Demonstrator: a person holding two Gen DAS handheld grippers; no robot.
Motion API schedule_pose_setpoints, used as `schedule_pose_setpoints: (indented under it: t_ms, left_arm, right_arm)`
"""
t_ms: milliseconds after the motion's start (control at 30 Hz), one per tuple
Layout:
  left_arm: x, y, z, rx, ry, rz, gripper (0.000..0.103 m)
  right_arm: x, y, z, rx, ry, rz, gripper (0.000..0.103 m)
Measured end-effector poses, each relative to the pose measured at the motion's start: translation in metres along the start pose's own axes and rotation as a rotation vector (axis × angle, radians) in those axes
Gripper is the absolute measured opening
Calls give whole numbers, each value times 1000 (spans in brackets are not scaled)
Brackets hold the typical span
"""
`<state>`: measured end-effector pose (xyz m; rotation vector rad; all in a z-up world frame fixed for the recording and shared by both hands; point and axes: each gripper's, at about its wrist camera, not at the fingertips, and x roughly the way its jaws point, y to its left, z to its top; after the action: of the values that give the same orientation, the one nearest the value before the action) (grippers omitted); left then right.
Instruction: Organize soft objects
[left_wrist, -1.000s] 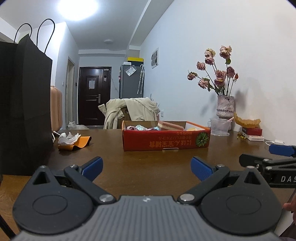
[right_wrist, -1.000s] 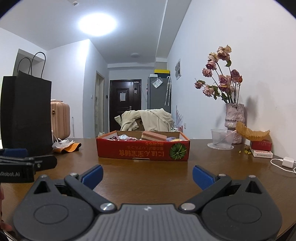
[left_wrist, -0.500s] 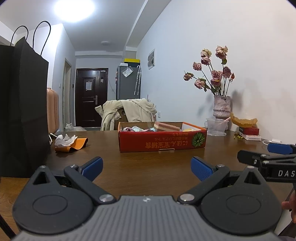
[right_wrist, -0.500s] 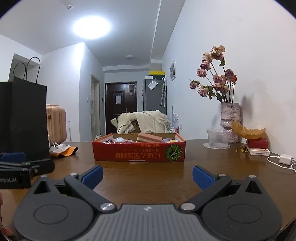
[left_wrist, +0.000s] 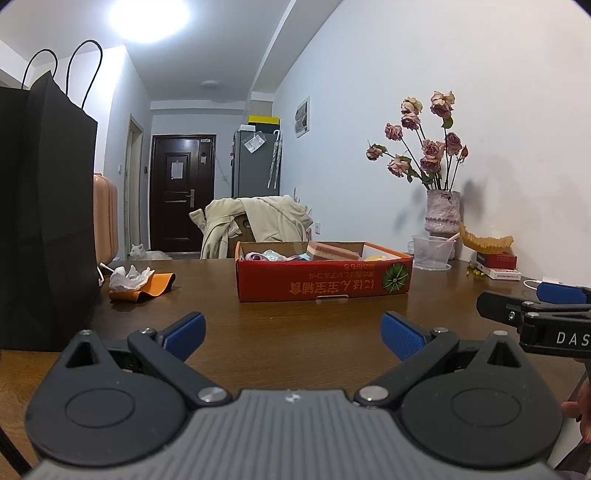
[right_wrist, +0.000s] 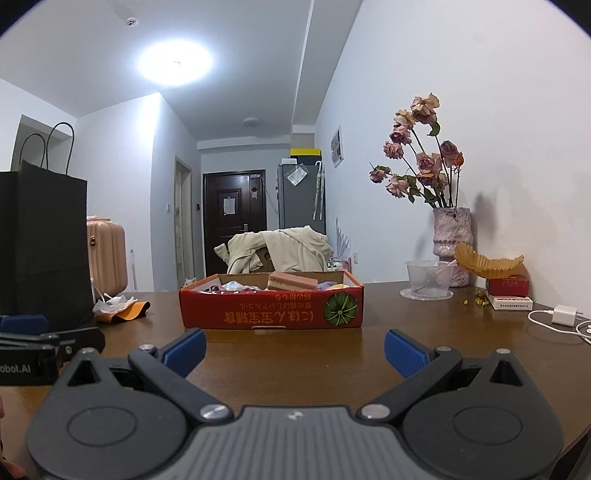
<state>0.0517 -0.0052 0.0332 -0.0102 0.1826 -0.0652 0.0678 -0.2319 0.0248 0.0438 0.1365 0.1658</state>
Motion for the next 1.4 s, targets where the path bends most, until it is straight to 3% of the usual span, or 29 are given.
schedule_pose_setpoints:
  t_ms: [1400]
  left_arm:
    - [-6,-5,2,9,-23,-26,103]
  right_arm:
    - [4,3,-2,1,24,-6,103]
